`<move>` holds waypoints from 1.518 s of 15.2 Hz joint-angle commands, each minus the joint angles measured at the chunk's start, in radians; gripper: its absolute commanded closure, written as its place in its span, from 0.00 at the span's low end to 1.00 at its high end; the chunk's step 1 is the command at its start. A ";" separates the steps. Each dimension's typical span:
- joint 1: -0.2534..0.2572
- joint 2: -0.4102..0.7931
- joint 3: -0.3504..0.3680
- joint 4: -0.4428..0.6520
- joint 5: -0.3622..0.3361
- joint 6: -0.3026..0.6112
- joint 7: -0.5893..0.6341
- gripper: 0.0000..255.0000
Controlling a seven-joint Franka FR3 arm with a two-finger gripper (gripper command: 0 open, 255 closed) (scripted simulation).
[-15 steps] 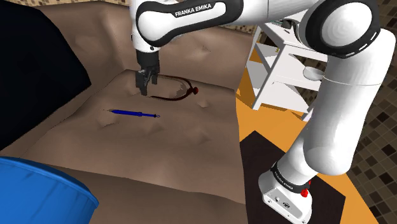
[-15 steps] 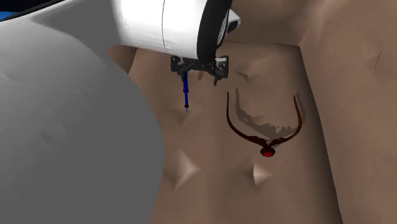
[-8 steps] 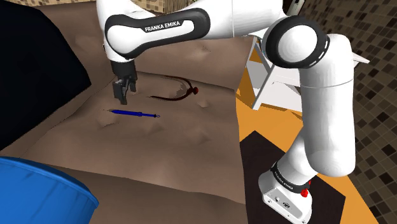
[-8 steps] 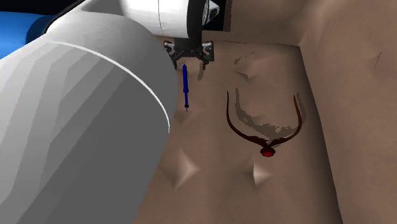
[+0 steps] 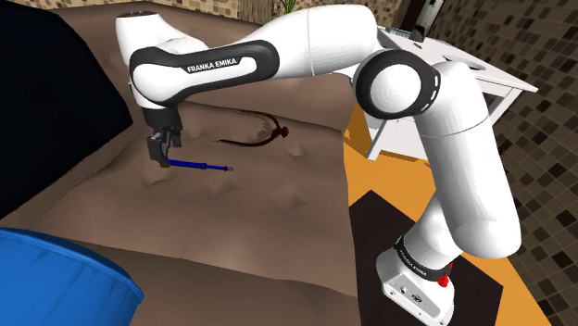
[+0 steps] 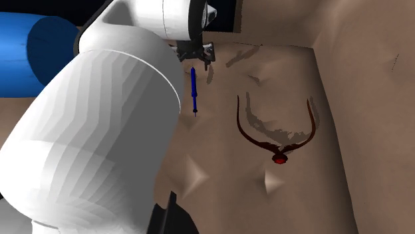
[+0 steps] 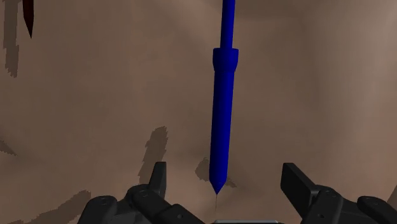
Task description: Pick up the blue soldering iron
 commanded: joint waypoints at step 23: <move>0.003 -0.018 0.004 0.043 0.005 -0.059 -0.005 1.00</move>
